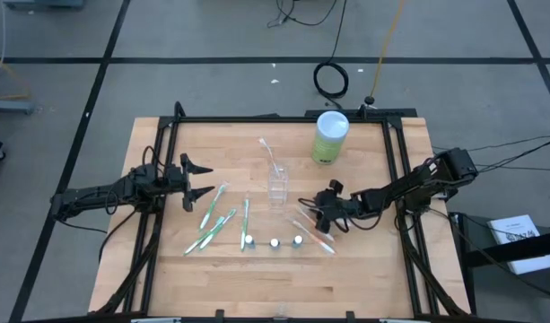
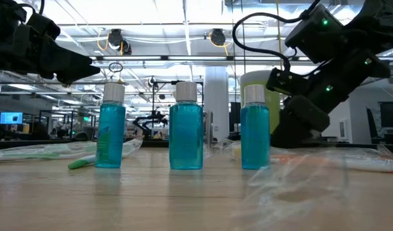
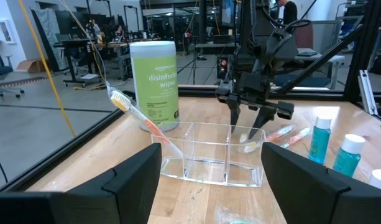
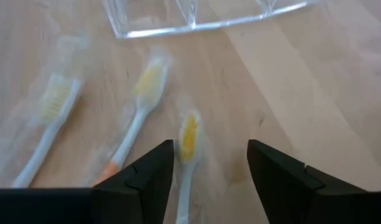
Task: Pick & Place toothbrushing station
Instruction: Put the orange toothbrush with the other orange toothbrush in the transparent organizer
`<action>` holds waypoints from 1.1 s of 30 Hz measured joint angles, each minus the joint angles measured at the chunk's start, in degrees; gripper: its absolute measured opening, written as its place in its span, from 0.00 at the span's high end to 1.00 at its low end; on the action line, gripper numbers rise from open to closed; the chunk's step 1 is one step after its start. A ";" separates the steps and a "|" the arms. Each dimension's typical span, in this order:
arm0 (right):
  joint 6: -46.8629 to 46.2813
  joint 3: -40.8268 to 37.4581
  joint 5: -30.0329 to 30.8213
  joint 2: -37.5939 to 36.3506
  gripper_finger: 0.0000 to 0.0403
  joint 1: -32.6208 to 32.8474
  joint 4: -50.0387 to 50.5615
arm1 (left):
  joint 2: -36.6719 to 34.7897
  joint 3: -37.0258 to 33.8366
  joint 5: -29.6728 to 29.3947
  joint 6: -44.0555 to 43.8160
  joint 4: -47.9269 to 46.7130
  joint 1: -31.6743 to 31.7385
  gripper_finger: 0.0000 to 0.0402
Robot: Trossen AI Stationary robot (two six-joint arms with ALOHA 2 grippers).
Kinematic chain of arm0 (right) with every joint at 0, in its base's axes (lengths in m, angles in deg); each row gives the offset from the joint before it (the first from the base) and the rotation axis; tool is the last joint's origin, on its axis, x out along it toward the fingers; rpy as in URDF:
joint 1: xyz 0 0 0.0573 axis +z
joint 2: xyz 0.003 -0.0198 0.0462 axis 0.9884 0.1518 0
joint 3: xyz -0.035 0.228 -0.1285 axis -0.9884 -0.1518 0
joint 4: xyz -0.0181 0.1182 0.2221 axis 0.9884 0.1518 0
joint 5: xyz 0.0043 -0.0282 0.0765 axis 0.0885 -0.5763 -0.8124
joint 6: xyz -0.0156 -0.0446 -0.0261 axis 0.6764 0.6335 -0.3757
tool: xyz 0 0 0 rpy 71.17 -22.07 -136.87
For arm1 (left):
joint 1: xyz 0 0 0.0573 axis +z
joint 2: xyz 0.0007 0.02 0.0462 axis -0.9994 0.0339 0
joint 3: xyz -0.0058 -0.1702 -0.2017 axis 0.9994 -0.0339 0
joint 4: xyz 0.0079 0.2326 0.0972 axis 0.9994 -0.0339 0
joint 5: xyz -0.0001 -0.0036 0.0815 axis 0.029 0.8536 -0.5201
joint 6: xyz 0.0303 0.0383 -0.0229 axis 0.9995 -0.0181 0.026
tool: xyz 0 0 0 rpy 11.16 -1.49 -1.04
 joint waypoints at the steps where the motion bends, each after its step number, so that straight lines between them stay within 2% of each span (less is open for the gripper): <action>1: 0.05 0.00 0.10 0.00 0.51 0.00 -0.45 | -0.01 0.00 0.00 0.00 0.00 -0.02 0.29; 8: -1.09 0.02 2.86 -0.07 0.51 -0.07 -0.34 | -0.01 0.00 0.00 0.00 0.00 -0.01 0.29; 15: -1.44 0.07 1.66 -0.04 0.51 -0.02 -0.90 | 0.00 0.00 0.00 0.00 0.00 0.00 0.29; 21: -0.31 0.17 1.55 3.26 0.51 -0.04 -5.09 | 0.00 0.00 0.00 0.00 0.00 -0.01 0.29; 33: 0.22 0.26 1.75 4.66 0.51 -0.48 -4.69 | 0.00 0.00 0.04 0.00 0.00 0.00 0.29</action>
